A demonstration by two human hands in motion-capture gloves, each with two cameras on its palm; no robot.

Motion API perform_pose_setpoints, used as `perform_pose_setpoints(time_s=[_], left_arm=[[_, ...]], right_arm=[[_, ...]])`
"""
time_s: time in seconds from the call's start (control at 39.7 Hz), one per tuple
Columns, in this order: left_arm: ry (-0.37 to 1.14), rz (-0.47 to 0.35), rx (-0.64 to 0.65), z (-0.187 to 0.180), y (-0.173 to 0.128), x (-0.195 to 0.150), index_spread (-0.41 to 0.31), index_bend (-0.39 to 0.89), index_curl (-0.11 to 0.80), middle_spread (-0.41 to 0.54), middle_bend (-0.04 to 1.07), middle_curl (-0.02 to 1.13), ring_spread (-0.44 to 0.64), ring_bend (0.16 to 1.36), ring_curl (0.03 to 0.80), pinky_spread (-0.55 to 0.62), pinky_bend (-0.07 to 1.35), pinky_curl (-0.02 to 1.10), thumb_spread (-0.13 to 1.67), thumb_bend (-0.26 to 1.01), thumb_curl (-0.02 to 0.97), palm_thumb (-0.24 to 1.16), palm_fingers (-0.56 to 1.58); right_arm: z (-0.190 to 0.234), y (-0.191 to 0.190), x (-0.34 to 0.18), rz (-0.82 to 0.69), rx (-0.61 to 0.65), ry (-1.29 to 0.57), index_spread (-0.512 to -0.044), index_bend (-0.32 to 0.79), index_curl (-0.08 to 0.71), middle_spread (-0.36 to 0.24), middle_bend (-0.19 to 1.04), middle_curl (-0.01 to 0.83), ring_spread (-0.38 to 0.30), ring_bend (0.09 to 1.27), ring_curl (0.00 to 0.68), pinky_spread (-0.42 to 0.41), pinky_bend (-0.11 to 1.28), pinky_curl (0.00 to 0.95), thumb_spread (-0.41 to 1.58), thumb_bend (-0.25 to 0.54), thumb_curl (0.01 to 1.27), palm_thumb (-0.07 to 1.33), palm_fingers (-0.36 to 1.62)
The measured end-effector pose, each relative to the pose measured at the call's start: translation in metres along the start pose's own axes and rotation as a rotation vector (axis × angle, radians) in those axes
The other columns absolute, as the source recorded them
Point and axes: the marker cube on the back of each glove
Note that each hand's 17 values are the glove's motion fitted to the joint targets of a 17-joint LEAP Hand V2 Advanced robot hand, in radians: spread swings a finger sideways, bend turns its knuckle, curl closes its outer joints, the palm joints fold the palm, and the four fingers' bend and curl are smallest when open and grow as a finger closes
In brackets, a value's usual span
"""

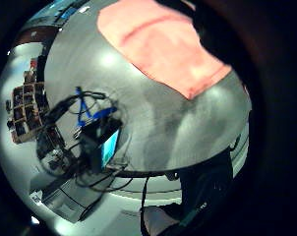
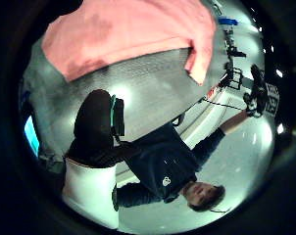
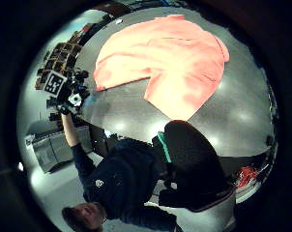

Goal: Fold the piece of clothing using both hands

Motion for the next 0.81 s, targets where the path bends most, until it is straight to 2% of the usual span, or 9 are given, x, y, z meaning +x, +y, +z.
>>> perform_pose_setpoints(time_s=[0.08,0.13,0.28,0.4,0.5,0.63,0.65,0.7,0.81], left_arm=[[-0.013,-0.021,-0.070,0.027,-0.032,-0.004,-0.108,0.16,0.352,0.032,0.24,0.30,0.18,0.51,0.226,0.14,0.40,0.30,1.15,0.01,0.322,0.43,0.49],[-0.023,0.017,-0.036,0.034,-0.043,-0.005,-0.109,0.16,0.355,0.019,0.25,0.32,0.16,0.50,0.233,0.11,0.40,0.32,1.14,0.00,0.330,0.45,0.50],[0.007,-0.006,-0.151,0.047,-0.051,-0.003,-0.111,0.16,0.363,0.001,0.21,0.34,0.13,0.48,0.250,0.08,0.39,0.34,1.14,-0.01,0.352,0.48,0.49],[-0.034,0.058,-0.009,0.045,-0.068,-0.005,-0.113,0.16,0.369,-0.006,0.18,0.35,0.12,0.48,0.261,0.07,0.39,0.35,1.14,-0.01,0.366,0.50,0.49],[-0.059,0.041,0.044,0.043,-0.073,-0.005,-0.118,0.19,0.378,-0.044,0.19,0.36,0.11,0.44,0.261,0.07,0.35,0.34,1.14,-0.01,0.380,0.53,0.51],[-0.021,0.025,0.127,0.044,-0.079,-0.002,-0.160,0.27,0.413,-0.105,0.25,0.38,0.02,0.40,0.256,0.02,0.26,0.32,1.13,0.03,0.419,0.64,0.72],[-0.016,0.022,0.141,0.043,-0.079,-0.002,-0.159,0.24,0.409,-0.106,0.22,0.37,0.04,0.38,0.248,0.05,0.24,0.31,1.13,0.01,0.413,0.61,0.65],[-0.013,0.023,0.180,0.042,-0.081,-0.001,-0.177,0.26,0.424,-0.130,0.26,0.40,-0.04,0.40,0.273,-0.04,0.27,0.34,1.12,0.06,0.446,0.72,0.85],[-0.006,0.040,0.236,0.035,-0.086,0.002,-0.204,0.26,0.438,-0.164,0.27,0.41,-0.11,0.38,0.279,-0.12,0.24,0.33,1.09,0.06,0.472,0.78,0.97]], right_arm=[[0.009,-0.004,0.004,0.007,-0.010,-0.001,-0.352,0.12,0.201,-0.035,0.19,0.338,-0.016,0.47,0.312,0.143,0.47,0.347,1.17,-0.015,0.30,0.48,0.33],[0.014,-0.006,0.007,0.016,-0.020,-0.002,-0.352,0.12,0.201,-0.035,0.19,0.341,-0.015,0.47,0.314,0.143,0.46,0.347,1.17,-0.016,0.30,0.49,0.33],[0.025,-0.009,0.013,0.020,-0.037,-0.012,-0.352,0.12,0.204,-0.035,0.19,0.347,-0.014,0.47,0.319,0.143,0.46,0.348,1.17,-0.018,0.31,0.49,0.33],[0.032,-0.009,0.015,0.023,-0.052,-0.017,-0.352,0.12,0.206,-0.035,0.19,0.352,-0.014,0.47,0.322,0.143,0.46,0.349,1.17,-0.019,0.31,0.49,0.33],[0.037,-0.012,0.014,0.022,-0.066,-0.026,-0.352,0.12,0.207,-0.035,0.19,0.354,-0.014,0.47,0.324,0.143,0.46,0.350,1.18,-0.017,0.31,0.49,0.32],[0.039,-0.013,0.007,0.021,-0.052,-0.024,-0.353,0.13,0.212,-0.035,0.19,0.356,-0.013,0.47,0.326,0.143,0.46,0.351,1.18,-0.018,0.32,0.49,0.33],[0.041,-0.014,0.006,0.036,-0.045,-0.020,-0.353,0.13,0.213,-0.035,0.19,0.356,-0.013,0.47,0.326,0.143,0.46,0.351,1.18,-0.018,0.32,0.49,0.33],[0.045,-0.017,0.004,0.061,-0.070,-0.033,-0.353,0.13,0.214,-0.035,0.19,0.357,-0.013,0.47,0.327,0.143,0.46,0.351,1.18,-0.018,0.32,0.49,0.33],[0.061,-0.025,-0.002,0.022,-0.202,-0.110,-0.353,0.13,0.218,-0.035,0.19,0.357,-0.013,0.47,0.328,0.143,0.46,0.352,1.18,-0.019,0.32,0.49,0.33]])
